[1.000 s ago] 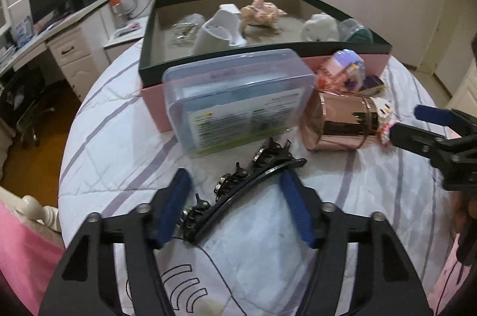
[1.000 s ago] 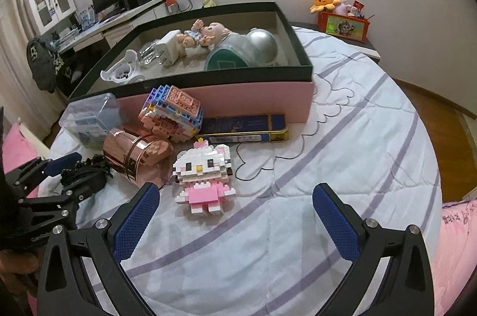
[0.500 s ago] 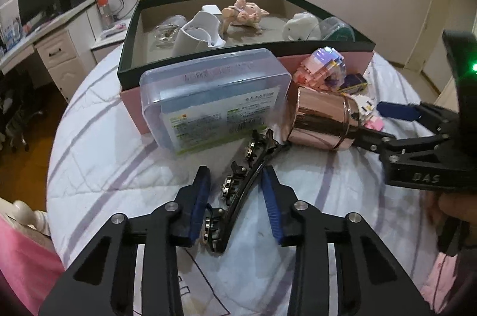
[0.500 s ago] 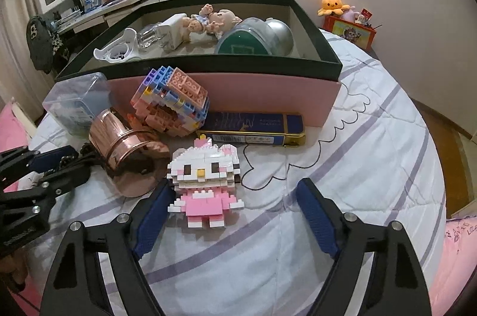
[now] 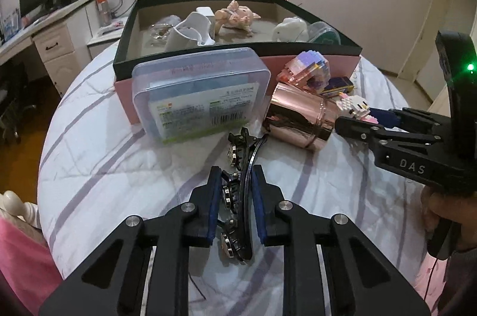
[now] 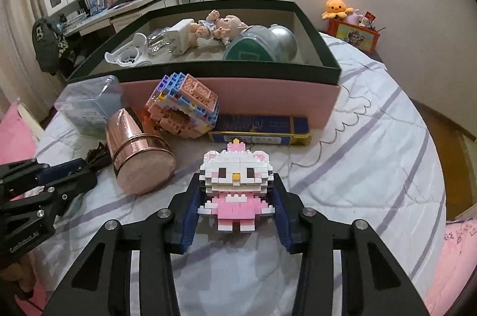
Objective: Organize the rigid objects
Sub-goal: 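Grasp the black hair clip with the left tool while the right tool grasps the pink block cat, then carry the hair clip and block cat into the tray and release both, then withdraw both tools from the tray toward the remaining items, then grasp the clear plastic box with the left tool while the right tool grasps the rose-gold cup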
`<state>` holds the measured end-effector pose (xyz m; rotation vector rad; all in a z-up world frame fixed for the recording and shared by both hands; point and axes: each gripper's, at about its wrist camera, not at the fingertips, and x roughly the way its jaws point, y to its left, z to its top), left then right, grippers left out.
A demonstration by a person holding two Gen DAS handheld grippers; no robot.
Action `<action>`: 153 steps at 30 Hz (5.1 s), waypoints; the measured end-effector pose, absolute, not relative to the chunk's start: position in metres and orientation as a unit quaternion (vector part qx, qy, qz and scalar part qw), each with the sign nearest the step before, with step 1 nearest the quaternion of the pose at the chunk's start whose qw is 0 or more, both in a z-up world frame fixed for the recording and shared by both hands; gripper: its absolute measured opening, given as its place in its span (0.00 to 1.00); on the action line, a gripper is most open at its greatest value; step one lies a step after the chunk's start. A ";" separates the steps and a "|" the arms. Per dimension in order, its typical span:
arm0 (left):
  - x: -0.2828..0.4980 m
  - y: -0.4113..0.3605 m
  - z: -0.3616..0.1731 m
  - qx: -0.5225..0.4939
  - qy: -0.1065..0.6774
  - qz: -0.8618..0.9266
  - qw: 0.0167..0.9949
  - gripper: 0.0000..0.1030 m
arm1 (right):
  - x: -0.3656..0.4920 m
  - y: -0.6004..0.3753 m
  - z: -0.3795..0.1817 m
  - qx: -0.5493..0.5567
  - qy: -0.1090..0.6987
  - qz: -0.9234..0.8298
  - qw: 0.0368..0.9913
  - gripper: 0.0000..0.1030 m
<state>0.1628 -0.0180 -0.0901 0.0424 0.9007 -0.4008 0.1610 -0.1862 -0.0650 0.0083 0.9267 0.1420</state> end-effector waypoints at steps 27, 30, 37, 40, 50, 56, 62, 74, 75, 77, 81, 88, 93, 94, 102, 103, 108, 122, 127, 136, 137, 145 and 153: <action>0.146 0.005 -0.008 0.013 0.342 -0.179 0.923 0.19 | 0.148 -0.190 0.005 0.027 0.380 0.101 0.919 0.43; 0.154 0.007 0.008 0.015 0.322 -0.179 0.929 0.19 | 0.157 -0.189 0.018 0.023 0.366 0.105 0.924 0.43; 0.183 0.010 0.033 0.013 0.289 -0.175 0.941 0.19 | 0.191 -0.191 0.043 0.018 0.340 0.109 0.934 0.43; 0.205 0.009 0.037 0.007 0.287 -0.174 0.942 0.19 | 0.212 -0.193 0.047 0.022 0.339 0.111 0.934 0.43; 0.295 -0.002 0.019 -0.003 0.313 -0.157 0.937 0.19 | 0.285 -0.192 0.033 0.020 0.362 0.114 0.925 0.43; 0.330 -0.011 -0.002 -0.003 0.341 -0.151 0.928 0.19 | 0.325 -0.197 0.005 0.025 0.396 0.106 0.912 0.43; 0.347 -0.020 -0.017 0.008 0.366 -0.145 0.919 0.20 | 0.339 -0.206 -0.012 0.040 0.414 0.097 0.904 0.43; 0.308 -0.004 0.005 0.022 0.316 -0.089 0.944 1.00 | 0.304 -0.232 0.008 0.077 0.368 0.055 0.925 1.00; 0.300 -0.001 0.008 0.021 0.310 -0.085 0.947 1.00 | 0.300 -0.233 0.010 0.081 0.365 0.052 0.926 1.00; 0.289 0.006 0.014 0.013 0.302 -0.083 0.950 1.00 | 0.286 -0.235 0.014 0.092 0.359 0.056 0.927 1.00; 0.260 0.015 0.025 0.001 0.284 -0.082 0.955 1.00 | 0.260 -0.237 0.021 0.109 0.349 0.055 0.929 1.00; 0.215 0.022 0.037 -0.007 0.266 -0.076 0.961 1.00 | 0.217 -0.229 0.036 0.113 0.330 0.061 0.935 1.00; 0.191 0.023 0.038 -0.009 0.264 -0.066 0.962 1.00 | 0.188 -0.223 0.045 0.113 0.317 0.068 0.939 1.00; 0.186 0.023 0.038 -0.011 0.265 -0.064 0.962 1.00 | 0.182 -0.222 0.046 0.112 0.314 0.068 0.940 1.00; 0.152 0.024 0.033 -0.018 0.275 -0.053 0.960 1.00 | 0.141 -0.206 0.048 0.105 0.304 0.069 0.944 1.00; 0.147 0.024 0.032 -0.018 0.277 -0.052 0.959 1.00 | 0.136 -0.202 0.048 0.104 0.304 0.071 0.944 1.00; 0.131 0.024 0.025 -0.025 0.290 -0.054 0.955 1.00 | 0.117 -0.189 0.040 0.086 0.310 0.077 0.944 1.00; 0.113 0.025 0.015 -0.034 0.305 -0.053 0.950 1.00 | 0.105 -0.186 0.028 0.084 0.327 0.073 0.938 1.00; 0.116 0.024 0.010 -0.033 0.314 -0.053 0.947 1.00 | 0.109 -0.186 0.022 0.082 0.337 0.072 0.935 1.00; 0.124 0.027 -0.006 -0.032 0.333 -0.045 0.941 1.00 | 0.127 -0.176 -0.008 0.073 0.379 0.091 0.918 1.00; 0.125 0.028 -0.008 -0.033 0.337 -0.044 0.940 1.00 | 0.129 -0.174 -0.012 0.072 0.384 0.094 0.916 1.00; 0.134 0.035 -0.028 -0.036 0.362 -0.037 0.931 1.00 | 0.154 -0.153 -0.047 0.056 0.422 0.122 0.896 1.00; 0.144 0.035 -0.040 -0.037 0.376 -0.037 0.925 1.00 | 0.177 -0.136 -0.067 0.047 0.443 0.141 0.884 0.62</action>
